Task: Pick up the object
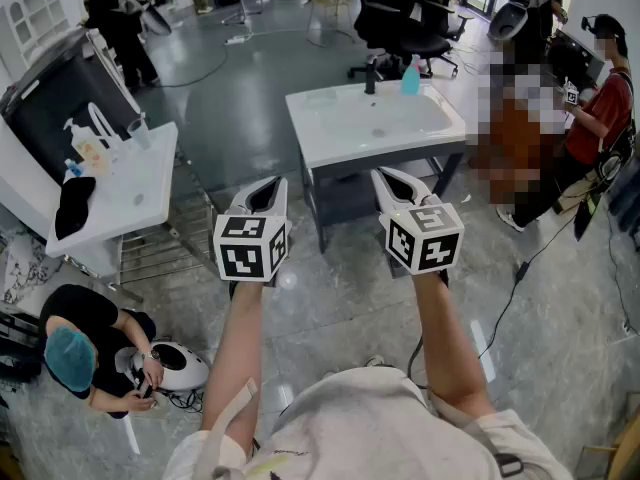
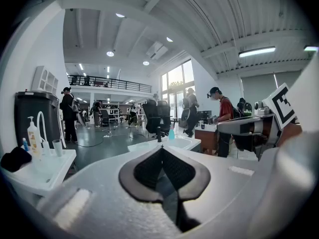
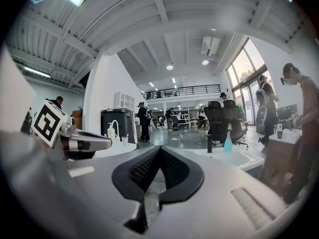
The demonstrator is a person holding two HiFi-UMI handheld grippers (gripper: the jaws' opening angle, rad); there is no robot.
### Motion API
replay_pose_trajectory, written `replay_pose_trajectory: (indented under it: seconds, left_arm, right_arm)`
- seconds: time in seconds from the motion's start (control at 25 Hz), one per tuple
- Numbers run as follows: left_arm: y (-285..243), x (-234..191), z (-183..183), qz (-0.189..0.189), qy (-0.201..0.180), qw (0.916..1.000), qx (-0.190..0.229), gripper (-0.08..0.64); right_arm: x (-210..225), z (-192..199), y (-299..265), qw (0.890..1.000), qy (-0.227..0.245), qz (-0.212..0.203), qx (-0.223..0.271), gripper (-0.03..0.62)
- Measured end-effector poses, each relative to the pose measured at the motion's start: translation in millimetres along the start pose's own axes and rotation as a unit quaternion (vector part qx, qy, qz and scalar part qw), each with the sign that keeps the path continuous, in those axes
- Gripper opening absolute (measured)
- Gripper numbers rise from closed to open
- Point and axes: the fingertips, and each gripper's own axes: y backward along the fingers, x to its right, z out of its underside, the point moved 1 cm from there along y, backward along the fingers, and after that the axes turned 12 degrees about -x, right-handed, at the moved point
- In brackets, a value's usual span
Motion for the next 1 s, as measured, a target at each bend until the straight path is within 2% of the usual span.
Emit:
replay_pose_trajectory:
  seconds: [0.52, 1.0]
  left_arm:
    - [-9.9, -21.2, 7.3, -0.02, 0.008, 0.9998, -0.003, 0.0]
    - [-82.8, -47.6, -10.9, -0.041, 0.014, 0.9989, -0.019, 0.0]
  right_arm:
    - [7.4, 1.4, -18.7, 1.0, 0.009, 0.002, -0.001, 0.018]
    - [55.7, -9.4, -91.4, 1.0, 0.002, -0.024, -0.005, 0.065]
